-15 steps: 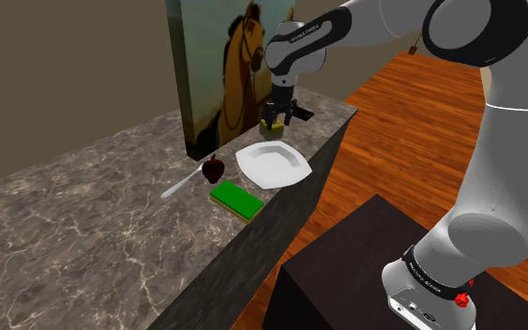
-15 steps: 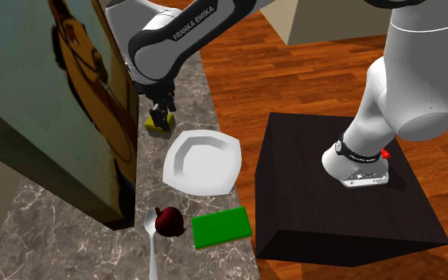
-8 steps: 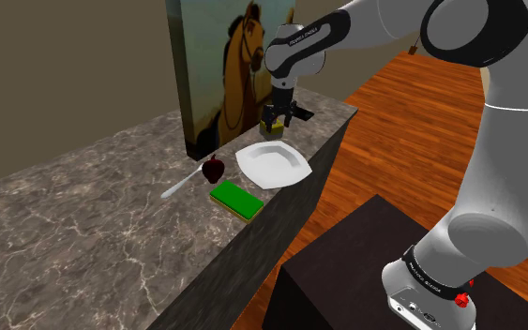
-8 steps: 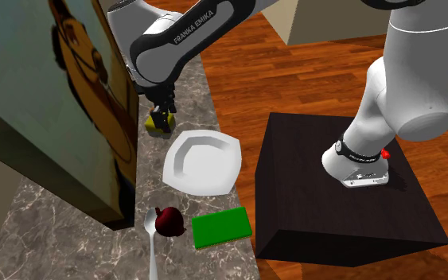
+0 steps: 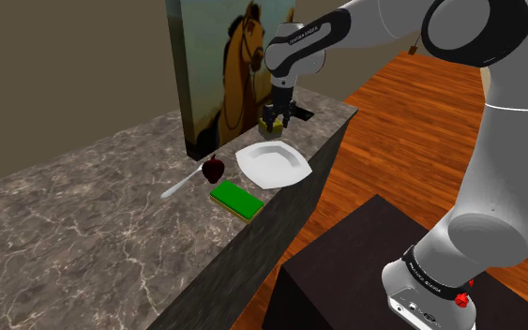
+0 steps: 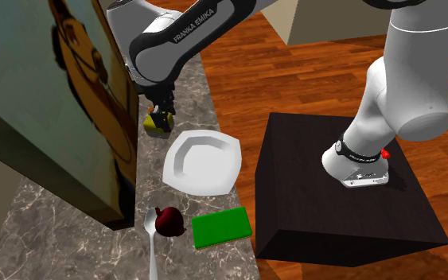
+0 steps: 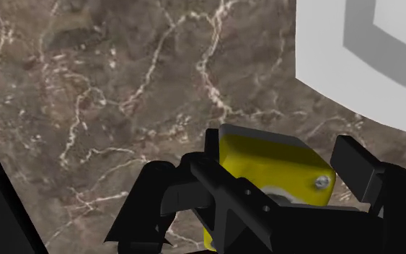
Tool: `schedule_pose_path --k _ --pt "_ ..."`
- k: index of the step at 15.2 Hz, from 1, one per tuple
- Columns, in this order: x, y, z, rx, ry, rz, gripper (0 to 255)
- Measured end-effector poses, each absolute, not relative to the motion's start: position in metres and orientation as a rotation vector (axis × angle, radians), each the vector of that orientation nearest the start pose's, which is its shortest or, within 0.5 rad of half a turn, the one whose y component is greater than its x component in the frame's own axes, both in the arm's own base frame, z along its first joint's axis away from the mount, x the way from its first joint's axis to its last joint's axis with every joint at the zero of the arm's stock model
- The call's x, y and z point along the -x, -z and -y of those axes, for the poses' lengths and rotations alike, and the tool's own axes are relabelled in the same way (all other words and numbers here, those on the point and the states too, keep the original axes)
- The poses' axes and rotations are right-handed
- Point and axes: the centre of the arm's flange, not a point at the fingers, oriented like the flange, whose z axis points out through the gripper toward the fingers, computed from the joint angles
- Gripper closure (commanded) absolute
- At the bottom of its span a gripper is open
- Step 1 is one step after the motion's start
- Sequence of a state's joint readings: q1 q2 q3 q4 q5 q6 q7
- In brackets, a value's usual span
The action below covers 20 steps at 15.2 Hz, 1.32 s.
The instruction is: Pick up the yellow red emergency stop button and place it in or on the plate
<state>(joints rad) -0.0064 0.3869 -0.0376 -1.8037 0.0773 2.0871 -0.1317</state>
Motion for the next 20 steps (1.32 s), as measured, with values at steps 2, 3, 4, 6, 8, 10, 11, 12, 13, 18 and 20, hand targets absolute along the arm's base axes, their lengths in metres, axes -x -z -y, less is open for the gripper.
schedule_pose_path --k 2,3,4,6,8,10,11,12,13,18,20 --pt "-0.632 -0.323 0.022 3.078 -0.149 0.073 255" --pt "-0.632 -0.323 0.022 3.078 -0.149 0.073 255" --pt "-0.632 -0.323 0.022 3.078 -0.148 0.073 255" --pt "-0.632 -0.327 0.023 3.077 -0.160 0.072 255" --pt "-0.631 -0.336 0.024 3.077 -0.163 0.071 255" --pt "-0.631 -0.347 0.024 3.077 -0.163 0.071 255" --pt "-0.632 -0.352 0.023 3.077 -0.163 0.071 255" --pt "-0.632 -0.357 0.023 3.077 -0.164 0.071 255" --pt "-0.632 -0.361 0.023 3.077 -0.164 0.071 255" --pt "-0.632 -0.387 0.025 3.077 -0.164 0.071 255" --pt "-0.631 -0.399 0.023 3.077 -0.164 0.071 255"
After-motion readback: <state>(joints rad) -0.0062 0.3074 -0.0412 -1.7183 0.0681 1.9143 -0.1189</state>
